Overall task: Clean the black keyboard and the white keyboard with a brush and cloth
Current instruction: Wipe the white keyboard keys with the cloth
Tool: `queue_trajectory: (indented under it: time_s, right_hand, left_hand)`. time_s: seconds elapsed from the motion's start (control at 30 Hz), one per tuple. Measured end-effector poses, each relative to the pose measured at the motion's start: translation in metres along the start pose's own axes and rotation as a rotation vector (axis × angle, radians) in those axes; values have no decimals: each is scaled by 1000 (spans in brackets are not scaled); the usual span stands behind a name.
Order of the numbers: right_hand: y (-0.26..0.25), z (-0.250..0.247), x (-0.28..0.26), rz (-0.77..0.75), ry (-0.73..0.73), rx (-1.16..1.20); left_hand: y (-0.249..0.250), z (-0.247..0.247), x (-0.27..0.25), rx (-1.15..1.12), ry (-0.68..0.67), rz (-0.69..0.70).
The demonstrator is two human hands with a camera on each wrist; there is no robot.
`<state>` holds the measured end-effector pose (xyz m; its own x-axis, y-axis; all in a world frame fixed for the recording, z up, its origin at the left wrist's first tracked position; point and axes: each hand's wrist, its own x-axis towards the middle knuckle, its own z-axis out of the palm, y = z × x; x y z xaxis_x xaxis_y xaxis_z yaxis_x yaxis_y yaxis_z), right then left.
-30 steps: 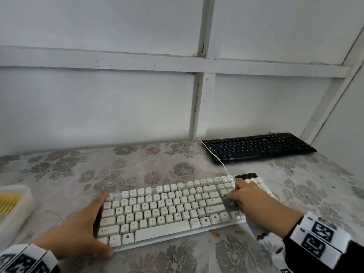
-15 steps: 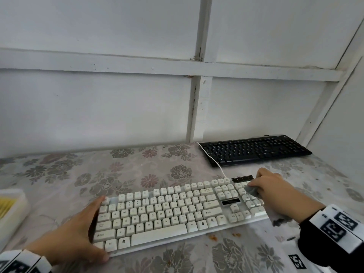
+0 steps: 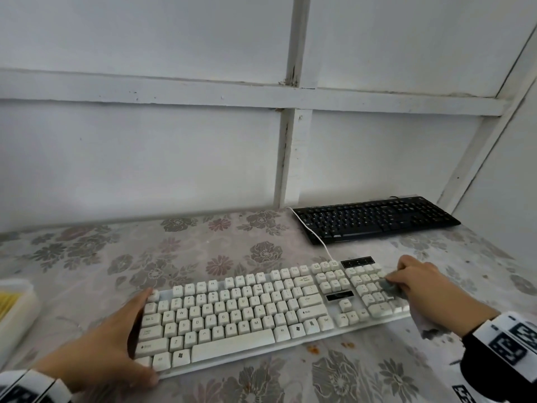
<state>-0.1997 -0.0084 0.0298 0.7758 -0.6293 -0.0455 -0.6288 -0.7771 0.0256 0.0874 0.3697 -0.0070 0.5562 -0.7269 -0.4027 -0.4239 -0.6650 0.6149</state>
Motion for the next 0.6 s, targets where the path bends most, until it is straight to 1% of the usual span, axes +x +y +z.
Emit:
queue_trajectory:
  time_s: [0.1, 0.13, 0.2, 0.27, 0.4, 0.53, 0.6]
  right_hand:
    - [-12, -6, 1, -43, 53, 89]
    - [-20, -6, 0, -84, 57, 136]
    - [-33, -3, -3, -164, 33, 179]
    - [-36, 2, -5, -179, 20, 181]
    - [-11, 9, -4, -48, 60, 122]
    - [0, 8, 2, -7, 18, 37]
    - [1, 6, 4, 20, 40, -24]
  left_hand:
    - [1, 0, 1, -16, 8, 0]
    - [0, 0, 1, -20, 11, 1]
    - [0, 0, 0, -34, 15, 7]
    - [0, 0, 0, -38, 19, 10]
    - [0, -1, -1, -11, 9, 14]
    - [-1, -1, -1, -15, 10, 14]
    - [-3, 0, 0, -19, 13, 22]
